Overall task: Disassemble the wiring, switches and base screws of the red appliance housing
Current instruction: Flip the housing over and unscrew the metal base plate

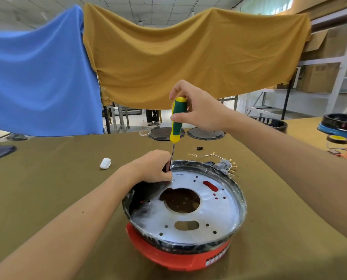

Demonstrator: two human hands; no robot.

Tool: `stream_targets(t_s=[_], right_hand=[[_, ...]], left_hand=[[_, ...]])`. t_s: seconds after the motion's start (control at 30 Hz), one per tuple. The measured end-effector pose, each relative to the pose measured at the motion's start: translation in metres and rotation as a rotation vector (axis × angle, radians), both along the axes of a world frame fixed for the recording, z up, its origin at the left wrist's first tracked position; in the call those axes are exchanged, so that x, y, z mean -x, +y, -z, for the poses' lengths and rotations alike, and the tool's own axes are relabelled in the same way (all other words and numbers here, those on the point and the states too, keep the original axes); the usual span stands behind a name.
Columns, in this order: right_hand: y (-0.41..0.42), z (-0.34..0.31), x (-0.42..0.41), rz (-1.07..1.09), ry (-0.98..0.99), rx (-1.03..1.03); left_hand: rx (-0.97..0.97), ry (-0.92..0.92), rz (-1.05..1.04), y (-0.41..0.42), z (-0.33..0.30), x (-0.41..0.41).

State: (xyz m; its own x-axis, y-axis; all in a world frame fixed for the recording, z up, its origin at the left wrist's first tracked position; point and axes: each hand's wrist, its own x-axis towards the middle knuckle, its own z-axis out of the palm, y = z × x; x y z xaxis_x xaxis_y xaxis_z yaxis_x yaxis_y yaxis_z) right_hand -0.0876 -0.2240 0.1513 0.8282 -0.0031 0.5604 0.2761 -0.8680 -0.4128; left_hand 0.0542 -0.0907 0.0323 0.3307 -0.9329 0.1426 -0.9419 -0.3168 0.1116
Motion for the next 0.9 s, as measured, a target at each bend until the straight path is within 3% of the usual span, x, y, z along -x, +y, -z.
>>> stream_targets(t_s=[0.13,0.3,0.5,0.7,0.9], right_hand=[[0.001,-0.003,0.001,-0.072,0.040,-0.136],[0.001,0.001,-0.002,-0.013,0.067,-0.059],[-0.001,0.001,-0.006,0.196,0.160,0.291],[0.000,-0.004,0.004,0.019,0.181,-0.055],[0.005,-0.006,0.011,-0.020,0.105,-0.135]], left_hand=[[0.010,-0.005,0.019,0.000,-0.001,0.001],[0.024,0.047,0.049,0.004,0.000,0.002],[0.057,0.096,0.054,0.009,0.002,0.001],[0.040,0.142,0.037,0.009,-0.002,0.005],[0.111,0.146,0.056,0.011,-0.003,0.007]])
